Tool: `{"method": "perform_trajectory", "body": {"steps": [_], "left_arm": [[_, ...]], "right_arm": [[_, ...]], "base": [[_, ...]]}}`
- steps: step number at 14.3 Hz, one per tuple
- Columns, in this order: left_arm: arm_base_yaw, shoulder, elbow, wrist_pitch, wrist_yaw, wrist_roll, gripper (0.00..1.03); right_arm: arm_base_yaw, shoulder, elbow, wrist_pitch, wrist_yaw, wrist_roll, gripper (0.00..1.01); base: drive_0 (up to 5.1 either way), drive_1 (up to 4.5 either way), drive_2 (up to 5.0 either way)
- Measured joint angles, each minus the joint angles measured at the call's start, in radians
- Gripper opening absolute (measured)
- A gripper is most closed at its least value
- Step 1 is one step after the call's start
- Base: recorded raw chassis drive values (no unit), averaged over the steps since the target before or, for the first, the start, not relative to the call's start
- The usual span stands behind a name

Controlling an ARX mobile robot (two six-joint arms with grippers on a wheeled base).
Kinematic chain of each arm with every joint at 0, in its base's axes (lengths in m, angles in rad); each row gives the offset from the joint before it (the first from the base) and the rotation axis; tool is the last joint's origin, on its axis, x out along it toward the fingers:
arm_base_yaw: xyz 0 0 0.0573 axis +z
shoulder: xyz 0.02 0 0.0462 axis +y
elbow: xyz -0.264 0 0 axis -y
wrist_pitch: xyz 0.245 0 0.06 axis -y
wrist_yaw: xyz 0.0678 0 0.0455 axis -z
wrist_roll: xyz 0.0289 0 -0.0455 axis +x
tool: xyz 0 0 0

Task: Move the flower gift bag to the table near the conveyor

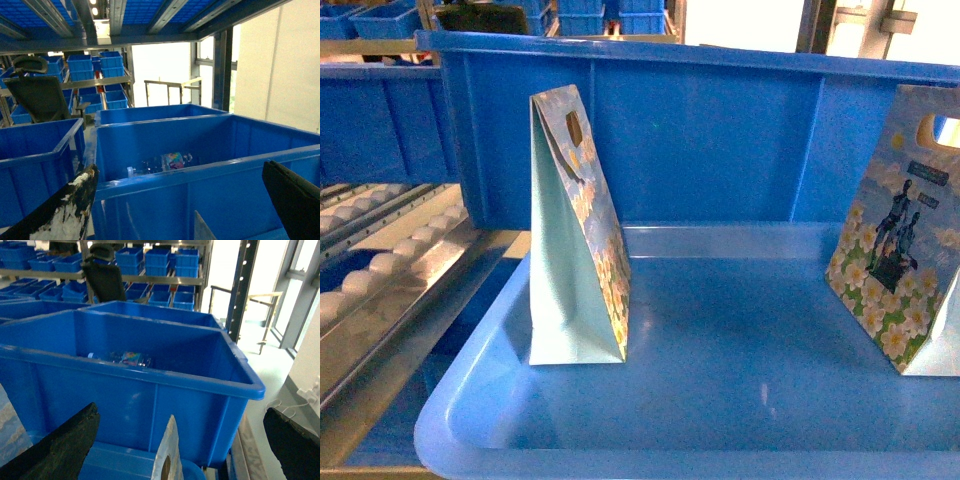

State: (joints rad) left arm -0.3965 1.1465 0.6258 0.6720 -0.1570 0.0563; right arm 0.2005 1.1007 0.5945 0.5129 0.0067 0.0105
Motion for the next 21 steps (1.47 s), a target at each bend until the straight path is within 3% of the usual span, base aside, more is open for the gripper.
{"method": "perform_trajectory", "body": {"steps": [2,10,12,14,18,19,21], "left_arm": [[-0.044,0.074,0.04,-0.023,-0.039,-0.001,0.98],[-0.05,0.086,0.045,-0.024,-0.049,-0.002,0.98],[-0.05,0.086,0.045,-0.024,-0.049,-0.002,0.98],[-0.05,0.086,0.045,-0.024,-0.049,-0.002,0.98],[-0.05,0.086,0.045,-0.024,-0.049,-0.002,0.98],[-0.05,0.086,0.045,-0.024,-0.049,-0.002,0.98],[-0.05,0.086,0.045,-0.024,-0.049,-0.002,0.98]], "right_arm": [[-0.005,0.102,0.084,-0.082,-0.008,0.004,0.98],[-0.05,0.292,0.112,-0.139,-0.007,-0.028,0.98],[-0.05,0.293,0.112,-0.143,-0.023,-0.027,0.82],[-0.047,0.293,0.112,-0.151,-0.054,-0.028,0.58],[-0.034,0.289,0.103,-0.161,-0.068,-0.03,0.11],[-0.027,0.28,0.096,-0.156,-0.068,-0.03,0.03],[-0.002,0.262,0.073,-0.139,-0.069,-0.03,0.03]], "base": [[0.0,0.0,0.0],[0.0,0.0,0.0],[0.0,0.0,0.0],[0.0,0.0,0.0],[0.0,0.0,0.0],[0.0,0.0,0.0],[0.0,0.0,0.0]]}}
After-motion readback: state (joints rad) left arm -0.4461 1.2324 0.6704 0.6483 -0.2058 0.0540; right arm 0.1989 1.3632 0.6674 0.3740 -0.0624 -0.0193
